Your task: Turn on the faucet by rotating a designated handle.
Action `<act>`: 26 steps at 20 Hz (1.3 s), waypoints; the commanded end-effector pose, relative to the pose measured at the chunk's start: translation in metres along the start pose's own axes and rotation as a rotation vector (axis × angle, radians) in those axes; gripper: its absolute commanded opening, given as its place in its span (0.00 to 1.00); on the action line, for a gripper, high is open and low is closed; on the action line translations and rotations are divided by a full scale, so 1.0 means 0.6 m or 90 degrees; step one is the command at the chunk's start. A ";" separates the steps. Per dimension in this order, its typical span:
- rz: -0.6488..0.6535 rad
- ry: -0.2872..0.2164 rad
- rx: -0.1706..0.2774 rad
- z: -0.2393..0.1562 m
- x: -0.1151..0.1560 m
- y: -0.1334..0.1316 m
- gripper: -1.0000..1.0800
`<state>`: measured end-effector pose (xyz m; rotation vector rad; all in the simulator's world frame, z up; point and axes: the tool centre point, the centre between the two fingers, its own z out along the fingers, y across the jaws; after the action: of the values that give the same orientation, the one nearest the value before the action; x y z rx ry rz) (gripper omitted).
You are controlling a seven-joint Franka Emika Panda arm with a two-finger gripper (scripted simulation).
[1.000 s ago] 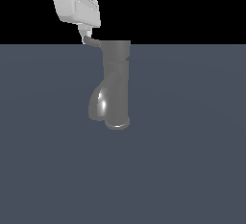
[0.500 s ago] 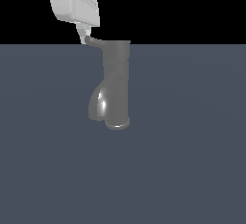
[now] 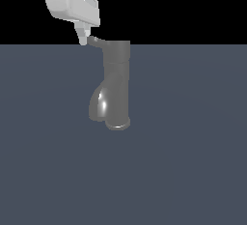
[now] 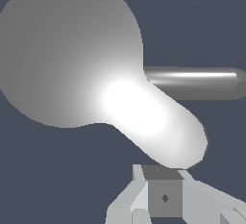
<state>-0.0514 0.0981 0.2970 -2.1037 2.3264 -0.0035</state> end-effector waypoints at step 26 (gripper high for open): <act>-0.017 0.002 -0.002 -0.001 0.107 0.057 0.00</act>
<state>-0.0939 0.0498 0.2972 -2.1548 2.2849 -0.0019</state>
